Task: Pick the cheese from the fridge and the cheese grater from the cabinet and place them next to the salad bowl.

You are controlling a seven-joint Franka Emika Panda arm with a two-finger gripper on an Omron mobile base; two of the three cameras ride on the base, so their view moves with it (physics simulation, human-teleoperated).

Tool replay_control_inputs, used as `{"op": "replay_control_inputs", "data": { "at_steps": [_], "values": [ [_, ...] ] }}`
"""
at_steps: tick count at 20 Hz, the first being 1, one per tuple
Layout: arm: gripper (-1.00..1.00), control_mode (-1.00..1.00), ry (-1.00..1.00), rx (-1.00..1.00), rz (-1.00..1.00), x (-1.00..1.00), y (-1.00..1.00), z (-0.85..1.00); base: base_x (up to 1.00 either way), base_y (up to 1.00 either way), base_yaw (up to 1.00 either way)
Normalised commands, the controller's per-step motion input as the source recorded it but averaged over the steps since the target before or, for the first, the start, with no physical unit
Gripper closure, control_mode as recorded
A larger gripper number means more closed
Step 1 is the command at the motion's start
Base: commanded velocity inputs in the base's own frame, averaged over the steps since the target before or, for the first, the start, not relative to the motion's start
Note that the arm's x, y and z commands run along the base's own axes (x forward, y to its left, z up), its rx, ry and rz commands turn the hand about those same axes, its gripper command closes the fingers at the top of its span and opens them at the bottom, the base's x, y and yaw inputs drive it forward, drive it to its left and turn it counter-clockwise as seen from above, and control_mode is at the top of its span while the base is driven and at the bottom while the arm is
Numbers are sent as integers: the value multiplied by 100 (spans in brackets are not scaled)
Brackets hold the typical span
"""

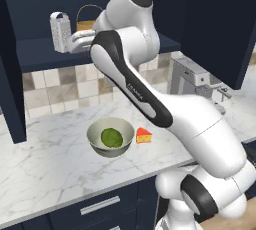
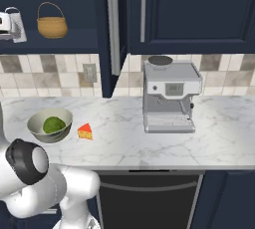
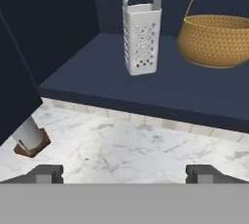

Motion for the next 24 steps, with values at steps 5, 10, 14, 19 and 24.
{"op": "replay_control_inputs", "data": {
  "at_steps": [5,10,14,19,24],
  "values": [
    [-100,-100,-5,0,-3,48,2,-10,0,0,0],
    [-100,-100,-5,0,-3,36,4,0,0,0,0],
    [-100,-100,-9,0,-10,34,2,0,0,0,0],
    [-100,-100,-8,0,-13,18,11,0,0,0,0],
    [-100,-100,0,0,-1,6,43,0,0,0,0]
  ]
}}
